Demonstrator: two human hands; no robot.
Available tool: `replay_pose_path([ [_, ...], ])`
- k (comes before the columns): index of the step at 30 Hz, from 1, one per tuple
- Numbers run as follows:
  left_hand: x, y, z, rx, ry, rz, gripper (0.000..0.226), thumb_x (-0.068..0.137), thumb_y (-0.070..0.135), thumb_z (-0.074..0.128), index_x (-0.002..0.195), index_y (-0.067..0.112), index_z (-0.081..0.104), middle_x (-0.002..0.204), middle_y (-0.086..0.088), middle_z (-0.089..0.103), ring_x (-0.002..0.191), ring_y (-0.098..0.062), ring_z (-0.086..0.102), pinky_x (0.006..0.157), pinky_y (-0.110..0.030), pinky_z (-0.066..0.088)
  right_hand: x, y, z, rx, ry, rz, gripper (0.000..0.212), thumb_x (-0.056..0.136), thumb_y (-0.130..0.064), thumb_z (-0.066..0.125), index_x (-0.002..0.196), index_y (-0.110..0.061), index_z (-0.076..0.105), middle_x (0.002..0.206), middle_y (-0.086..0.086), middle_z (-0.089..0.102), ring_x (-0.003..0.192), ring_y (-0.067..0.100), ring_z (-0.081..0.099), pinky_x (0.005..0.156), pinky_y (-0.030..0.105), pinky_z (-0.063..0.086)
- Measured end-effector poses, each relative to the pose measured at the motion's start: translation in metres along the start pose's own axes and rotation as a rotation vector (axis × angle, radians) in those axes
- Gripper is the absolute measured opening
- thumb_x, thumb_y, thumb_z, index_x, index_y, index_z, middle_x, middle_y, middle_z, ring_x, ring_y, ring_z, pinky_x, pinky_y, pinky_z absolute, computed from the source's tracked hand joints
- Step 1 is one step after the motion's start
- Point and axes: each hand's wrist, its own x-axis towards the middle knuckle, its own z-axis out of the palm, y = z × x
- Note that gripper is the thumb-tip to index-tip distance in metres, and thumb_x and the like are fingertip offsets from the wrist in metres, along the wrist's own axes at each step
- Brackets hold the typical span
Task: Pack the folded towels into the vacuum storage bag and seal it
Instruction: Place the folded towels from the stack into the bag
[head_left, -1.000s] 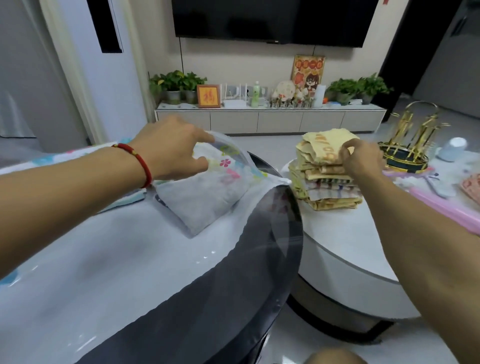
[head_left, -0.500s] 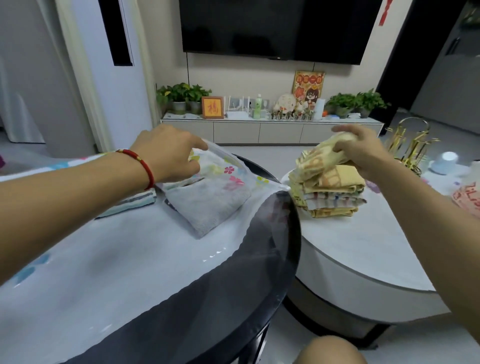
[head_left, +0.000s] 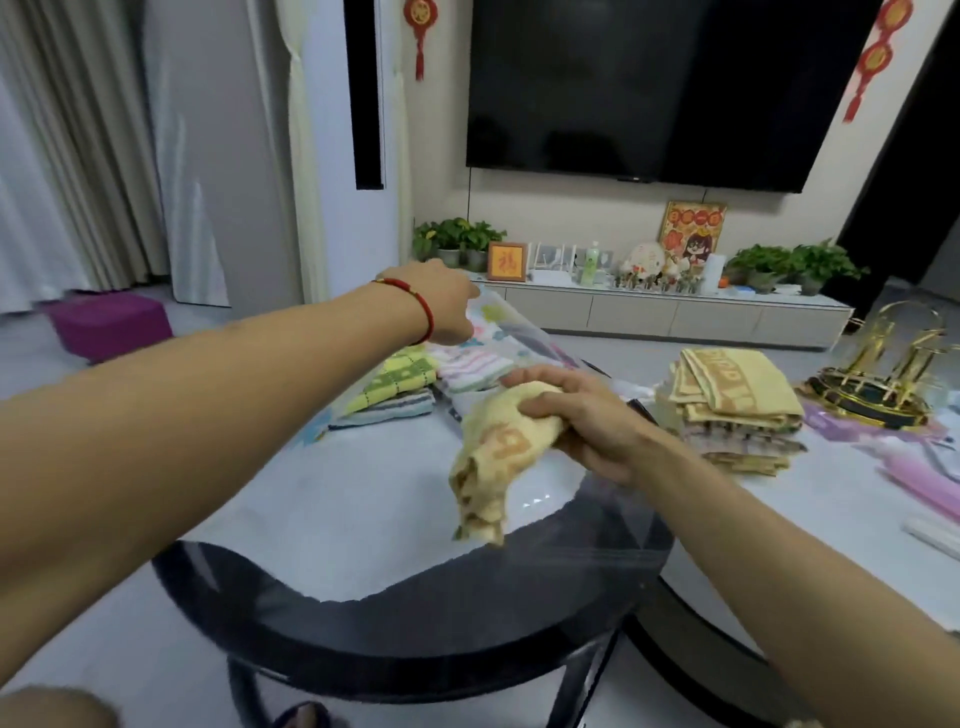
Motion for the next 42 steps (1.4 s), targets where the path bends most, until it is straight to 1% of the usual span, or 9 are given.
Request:
replay_pose_path([
  [5, -0.003, -0.011, -0.016, -0.003, 0.005, -0.029, 0.064, 0.086, 0.033, 0.050, 0.148, 0.040, 0.036, 0.139, -0.008, 0.050, 0.102, -0.033, 0.055, 0.087, -0.049, 0.053, 0.063, 0.059, 0.065, 0.366, 0.269, -0.126, 0.031, 0.090, 0.005, 0.063, 0.113, -0.015, 0.074, 0.125, 0.012, 0.068, 0.096, 0.025, 0.074, 0.083, 0.040, 0.063],
  [8, -0.003, -0.016, -0.018, 0.007, 0.016, -0.025, 0.065, 0.085, 0.030, 0.050, 0.148, 0.040, 0.037, 0.133, -0.008, 0.053, 0.087, -0.028, 0.047, 0.083, -0.047, 0.054, 0.070, 0.116, 0.097, 0.062, 0.422, 0.051, 0.028, 0.095, -0.009, 0.062, 0.121, -0.020, 0.066, 0.128, 0.008, 0.064, 0.096, 0.018, 0.069, 0.092, 0.048, 0.061],
  [12, -0.002, -0.015, -0.010, 0.006, 0.038, -0.009, 0.064, 0.085, 0.031, 0.051, 0.147, 0.039, 0.038, 0.130, -0.008, 0.054, 0.085, -0.027, 0.045, 0.077, -0.042, 0.052, 0.065, 0.155, 0.124, -0.167, 0.227, 0.234, 0.061, 0.092, -0.023, 0.059, 0.152, -0.018, 0.045, 0.127, 0.004, 0.062, 0.084, 0.016, 0.072, 0.081, 0.031, 0.064],
  [15, -0.002, -0.013, -0.001, -0.016, 0.053, 0.006, 0.064, 0.085, 0.032, 0.052, 0.147, 0.039, 0.038, 0.132, -0.009, 0.054, 0.086, -0.027, 0.044, 0.074, -0.040, 0.047, 0.063, 0.146, 0.115, -0.287, 0.110, 0.252, 0.058, 0.092, -0.019, 0.061, 0.146, -0.003, 0.049, 0.097, 0.009, 0.072, 0.073, 0.019, 0.066, 0.070, 0.029, 0.059],
  [21, -0.003, 0.001, 0.017, -0.050, 0.088, 0.016, 0.061, 0.086, 0.036, 0.054, 0.146, 0.038, 0.041, 0.131, -0.009, 0.056, 0.099, -0.032, 0.056, 0.072, -0.039, 0.045, 0.043, 0.122, 0.078, -0.382, -0.168, 0.154, 0.048, 0.090, -0.017, 0.068, 0.137, -0.024, 0.061, 0.103, 0.012, 0.079, 0.078, 0.020, 0.074, 0.065, 0.029, 0.058],
  [25, -0.002, 0.016, 0.030, -0.009, 0.130, 0.123, 0.052, 0.084, 0.035, 0.055, 0.136, 0.032, 0.054, 0.125, -0.005, 0.063, 0.106, -0.032, 0.058, 0.071, -0.038, 0.047, 0.033, 0.096, 0.009, -0.417, 0.055, -0.005, 0.023, 0.090, -0.009, 0.063, 0.106, -0.016, 0.078, 0.088, 0.015, 0.076, 0.072, 0.018, 0.069, 0.058, 0.030, 0.055],
  [31, 0.007, 0.053, 0.054, 0.156, 0.172, 0.323, 0.037, 0.084, 0.045, 0.053, 0.114, 0.027, 0.064, 0.131, 0.001, 0.060, 0.101, -0.031, 0.058, 0.062, -0.034, 0.034, -0.002, 0.079, -0.135, -0.470, 0.653, -0.114, 0.025, 0.090, -0.009, 0.057, 0.079, -0.014, 0.079, 0.067, 0.003, 0.070, 0.058, 0.017, 0.063, 0.053, 0.029, 0.048],
  [36, 0.027, 0.079, 0.071, 0.185, 0.222, 0.399, 0.039, 0.084, 0.048, 0.047, 0.113, 0.030, 0.065, 0.128, 0.002, 0.059, 0.103, -0.032, 0.056, 0.067, -0.038, 0.038, 0.000, 0.060, -0.244, -0.904, 1.026, -0.022, 0.026, 0.095, -0.009, 0.057, 0.113, -0.011, 0.076, 0.107, 0.014, 0.075, 0.086, 0.024, 0.067, 0.075, 0.030, 0.051],
  [42, 0.050, 0.104, 0.090, 0.148, 0.203, 0.428, 0.049, 0.082, 0.054, 0.042, 0.122, 0.033, 0.061, 0.125, 0.002, 0.060, 0.103, -0.031, 0.055, 0.068, -0.039, 0.041, 0.037, 0.050, -0.333, -1.227, 1.023, 0.265, 0.039, 0.107, -0.027, 0.047, 0.144, -0.021, 0.056, 0.144, 0.027, 0.049, 0.129, 0.046, 0.050, 0.109, 0.053, 0.043],
])
